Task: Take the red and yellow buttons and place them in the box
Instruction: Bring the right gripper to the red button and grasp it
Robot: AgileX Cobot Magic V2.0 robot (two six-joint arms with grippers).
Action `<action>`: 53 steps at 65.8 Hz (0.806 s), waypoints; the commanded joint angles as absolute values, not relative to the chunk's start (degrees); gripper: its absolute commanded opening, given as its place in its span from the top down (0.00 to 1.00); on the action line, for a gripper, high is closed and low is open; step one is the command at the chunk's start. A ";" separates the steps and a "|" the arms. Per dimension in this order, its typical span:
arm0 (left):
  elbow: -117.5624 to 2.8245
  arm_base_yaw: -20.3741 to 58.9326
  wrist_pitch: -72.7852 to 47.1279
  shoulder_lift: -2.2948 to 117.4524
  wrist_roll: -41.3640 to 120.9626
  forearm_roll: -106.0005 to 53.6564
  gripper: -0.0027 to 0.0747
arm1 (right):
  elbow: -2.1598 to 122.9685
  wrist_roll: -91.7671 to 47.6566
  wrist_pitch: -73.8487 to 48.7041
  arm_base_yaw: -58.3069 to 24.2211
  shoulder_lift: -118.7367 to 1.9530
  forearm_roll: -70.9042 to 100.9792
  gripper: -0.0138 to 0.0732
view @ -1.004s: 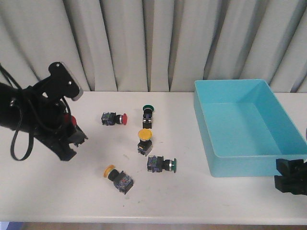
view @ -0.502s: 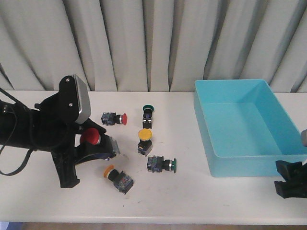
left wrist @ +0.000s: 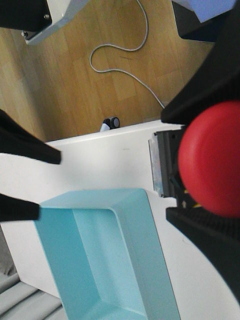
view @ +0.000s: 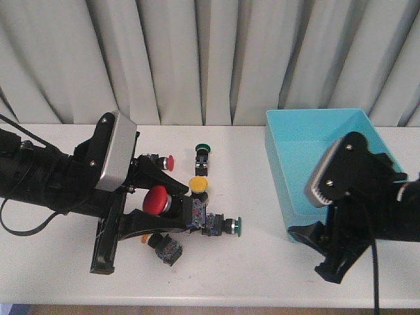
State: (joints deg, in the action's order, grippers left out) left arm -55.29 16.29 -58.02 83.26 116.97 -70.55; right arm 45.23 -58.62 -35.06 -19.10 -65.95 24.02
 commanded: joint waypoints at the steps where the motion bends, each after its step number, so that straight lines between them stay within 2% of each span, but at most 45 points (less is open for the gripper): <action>1: -56.67 16.56 -59.72 81.67 117.56 -75.32 0.75 | 50.37 -68.03 -34.59 -22.25 -68.70 30.17 0.22; 11: -56.67 16.56 -59.77 81.67 117.56 -75.32 0.75 | 56.32 -75.84 -36.96 -27.83 -74.27 33.75 0.22; 30: -56.67 16.56 -59.96 81.67 117.56 -75.32 0.75 | 61.65 -79.41 -37.46 -35.19 -79.88 33.55 0.23; 53: -56.67 16.51 -60.01 81.67 117.56 -75.32 0.75 | 61.83 -79.97 -35.98 -36.21 -80.03 39.83 0.24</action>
State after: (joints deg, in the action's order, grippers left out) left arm -55.29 16.29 -58.44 83.31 117.55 -70.61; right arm 59.90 -79.00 -38.40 -36.37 -81.69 36.30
